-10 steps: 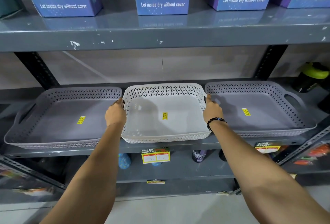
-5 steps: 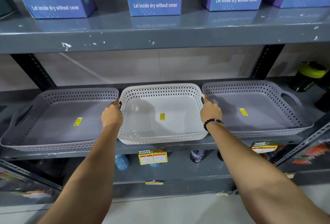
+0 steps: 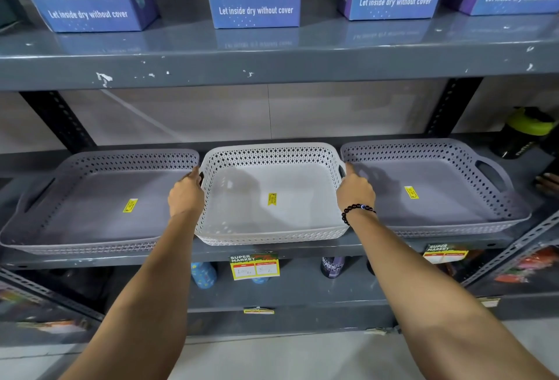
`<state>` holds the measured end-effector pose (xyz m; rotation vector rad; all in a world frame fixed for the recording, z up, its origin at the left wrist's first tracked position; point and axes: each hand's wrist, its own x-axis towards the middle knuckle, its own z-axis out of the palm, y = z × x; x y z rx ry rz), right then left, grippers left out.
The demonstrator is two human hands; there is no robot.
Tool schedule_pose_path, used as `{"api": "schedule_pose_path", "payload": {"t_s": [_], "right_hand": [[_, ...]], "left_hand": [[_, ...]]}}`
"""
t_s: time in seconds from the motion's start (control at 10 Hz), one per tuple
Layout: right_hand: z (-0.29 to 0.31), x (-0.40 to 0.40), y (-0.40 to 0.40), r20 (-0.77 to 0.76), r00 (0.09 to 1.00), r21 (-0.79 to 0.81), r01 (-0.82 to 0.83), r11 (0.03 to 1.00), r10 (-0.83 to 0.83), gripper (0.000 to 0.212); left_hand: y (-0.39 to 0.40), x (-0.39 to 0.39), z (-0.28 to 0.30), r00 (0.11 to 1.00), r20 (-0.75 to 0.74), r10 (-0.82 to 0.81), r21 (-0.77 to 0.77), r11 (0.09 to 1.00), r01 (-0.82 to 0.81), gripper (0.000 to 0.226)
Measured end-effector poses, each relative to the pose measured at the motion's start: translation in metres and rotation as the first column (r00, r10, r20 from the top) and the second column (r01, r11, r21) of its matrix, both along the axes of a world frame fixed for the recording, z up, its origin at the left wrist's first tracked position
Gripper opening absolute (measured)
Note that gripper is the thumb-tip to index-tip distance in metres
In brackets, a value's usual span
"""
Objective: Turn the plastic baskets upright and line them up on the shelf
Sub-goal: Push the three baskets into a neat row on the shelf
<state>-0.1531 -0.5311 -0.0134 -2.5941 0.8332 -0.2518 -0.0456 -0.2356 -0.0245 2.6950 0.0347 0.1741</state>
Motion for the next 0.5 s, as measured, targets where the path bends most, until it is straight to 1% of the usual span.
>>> {"api": "schedule_pose_path", "payload": {"t_s": [0.2, 0.3, 0.4, 0.5], "right_hand": [[-0.003, 0.002, -0.001, -0.012, 1.000, -0.012, 0.007, 1.000, -0.007, 0.057], [0.000, 0.002, -0.001, -0.028, 1.000, -0.010, -0.008, 1.000, 0.008, 0.057], [0.006, -0.005, 0.006, -0.100, 0.995, 0.027, -0.017, 0.999, 0.019, 0.057], [0.006, -0.008, 0.010, -0.092, 0.996, -0.004, -0.003, 1.000, 0.002, 0.062]], "left_hand": [[0.000, 0.003, -0.002, 1.000, 0.016, -0.003, 0.016, 1.000, 0.003, 0.044], [0.000, 0.001, 0.001, 1.000, -0.005, -0.026, 0.001, 1.000, 0.026, 0.042], [0.003, -0.007, 0.010, 0.991, -0.107, -0.081, 0.012, 0.997, 0.083, 0.046], [0.002, -0.016, 0.010, 0.987, -0.116, -0.113, 0.008, 0.993, 0.115, 0.053]]}}
